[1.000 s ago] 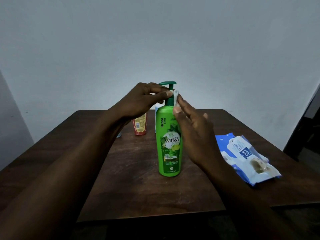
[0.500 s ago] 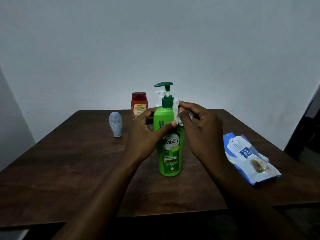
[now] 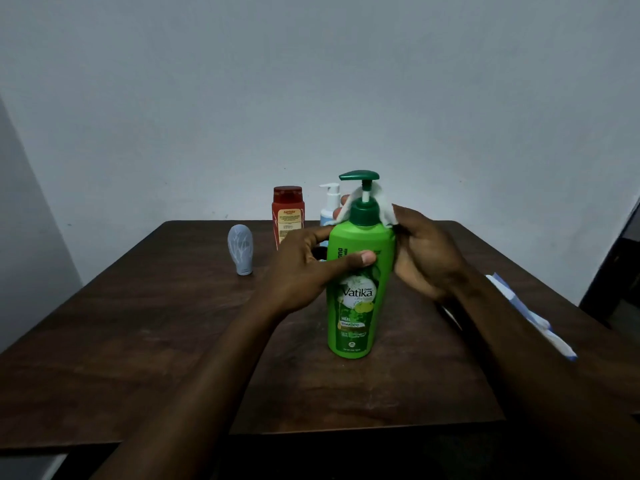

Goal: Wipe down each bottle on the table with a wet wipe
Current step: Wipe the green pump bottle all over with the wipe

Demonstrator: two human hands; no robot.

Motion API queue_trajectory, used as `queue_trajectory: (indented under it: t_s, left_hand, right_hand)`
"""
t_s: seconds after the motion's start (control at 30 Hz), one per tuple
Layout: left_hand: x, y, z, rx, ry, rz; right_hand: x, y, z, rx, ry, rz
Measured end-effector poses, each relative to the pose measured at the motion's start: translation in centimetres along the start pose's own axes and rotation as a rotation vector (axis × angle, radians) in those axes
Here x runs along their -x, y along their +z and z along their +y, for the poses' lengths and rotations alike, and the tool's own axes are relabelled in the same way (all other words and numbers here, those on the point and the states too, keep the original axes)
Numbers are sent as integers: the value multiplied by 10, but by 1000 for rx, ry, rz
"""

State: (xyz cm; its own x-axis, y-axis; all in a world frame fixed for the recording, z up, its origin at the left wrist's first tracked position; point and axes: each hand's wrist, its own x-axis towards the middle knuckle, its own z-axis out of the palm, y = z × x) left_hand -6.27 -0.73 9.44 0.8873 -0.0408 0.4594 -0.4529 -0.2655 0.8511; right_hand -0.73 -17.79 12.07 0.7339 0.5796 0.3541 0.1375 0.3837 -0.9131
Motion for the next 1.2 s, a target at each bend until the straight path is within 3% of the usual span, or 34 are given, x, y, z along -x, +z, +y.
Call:
queue_trajectory:
  t_s: [0.17,0.33,0.53,0.7,0.8,0.87,0.97,1.2]
  left_hand:
    - [0,-1,-2,25,-19,10]
    - [1,0,-5,21,-4,31]
    - [1,3,-5,15,18,49]
    - [1,5,-3,9,25,63]
    - [2,7,-3,-2,35,88]
    - [3,7,-4,-8,46,109]
    - [3,9,-6,-17,65,129]
    - [1,7,-11,-58,77,118]
  right_hand:
    - [-16,3,-7,-70,118,-92]
    - [-9,4,2,-77,32,-34]
    - [13,27,14,111,-229,373]
    - [27,33,20,721,-573,720]
    - [30,27,33,1091,-852,673]
    - [29,20,43,1240,-942,594]
    - [30,9,53,1354,-933,475]
    - [37,8,44,1504,-727,332]
